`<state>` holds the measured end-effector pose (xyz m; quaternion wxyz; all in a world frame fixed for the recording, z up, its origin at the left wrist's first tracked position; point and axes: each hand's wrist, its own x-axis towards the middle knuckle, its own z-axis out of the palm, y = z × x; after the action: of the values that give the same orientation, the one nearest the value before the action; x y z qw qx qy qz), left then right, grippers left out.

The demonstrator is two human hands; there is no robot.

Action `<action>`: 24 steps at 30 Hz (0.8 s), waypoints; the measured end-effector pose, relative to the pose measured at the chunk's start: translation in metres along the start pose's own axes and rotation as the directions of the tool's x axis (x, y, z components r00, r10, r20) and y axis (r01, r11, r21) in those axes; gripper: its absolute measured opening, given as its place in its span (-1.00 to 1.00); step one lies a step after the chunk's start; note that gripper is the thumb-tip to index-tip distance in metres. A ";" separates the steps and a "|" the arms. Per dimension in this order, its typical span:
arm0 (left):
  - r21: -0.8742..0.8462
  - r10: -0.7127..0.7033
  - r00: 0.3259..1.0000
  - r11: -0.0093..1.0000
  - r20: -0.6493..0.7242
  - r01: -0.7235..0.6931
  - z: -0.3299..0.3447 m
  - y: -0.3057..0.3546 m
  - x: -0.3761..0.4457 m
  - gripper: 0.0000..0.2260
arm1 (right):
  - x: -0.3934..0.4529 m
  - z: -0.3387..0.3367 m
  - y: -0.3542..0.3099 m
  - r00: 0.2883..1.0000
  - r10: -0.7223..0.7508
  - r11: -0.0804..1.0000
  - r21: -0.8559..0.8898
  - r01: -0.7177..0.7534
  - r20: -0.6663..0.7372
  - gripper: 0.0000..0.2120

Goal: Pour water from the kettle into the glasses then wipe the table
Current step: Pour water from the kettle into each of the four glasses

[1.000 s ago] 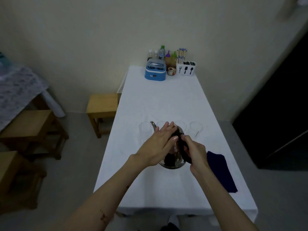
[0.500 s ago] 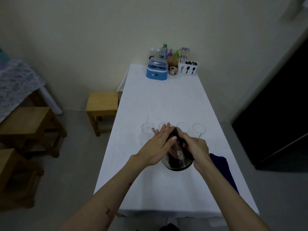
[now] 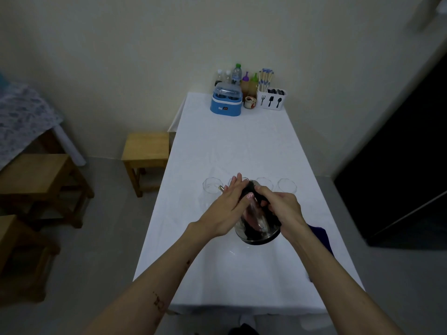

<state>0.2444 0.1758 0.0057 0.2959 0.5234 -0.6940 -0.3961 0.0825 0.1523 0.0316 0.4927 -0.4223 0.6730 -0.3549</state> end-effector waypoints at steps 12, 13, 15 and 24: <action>-0.002 -0.016 1.000 1.000 -0.007 0.016 0.002 -0.007 0.003 -0.46 | 0.001 0.003 -0.005 1.000 0.004 1.000 -0.008 -0.004 0.013 -0.62; -0.002 -0.018 1.000 1.000 -0.007 0.018 0.002 -0.007 0.003 -0.46 | 0.001 0.003 -0.004 1.000 0.003 1.000 -0.010 -0.003 0.014 -0.62; 0.002 -0.022 1.000 1.000 -0.007 0.022 0.002 -0.008 0.003 -0.45 | 0.002 0.003 -0.004 1.000 0.002 1.000 -0.015 -0.002 0.015 -0.62; -0.008 -0.019 1.000 1.000 -0.015 0.019 0.003 -0.011 0.002 -0.44 | 0.002 0.007 -0.006 1.000 0.002 1.000 -0.015 -0.001 0.026 -0.63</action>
<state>0.2464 0.1730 -0.0053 0.2992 0.5317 -0.6852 -0.3977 0.0898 0.1477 0.0343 0.4983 -0.4300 0.6697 -0.3439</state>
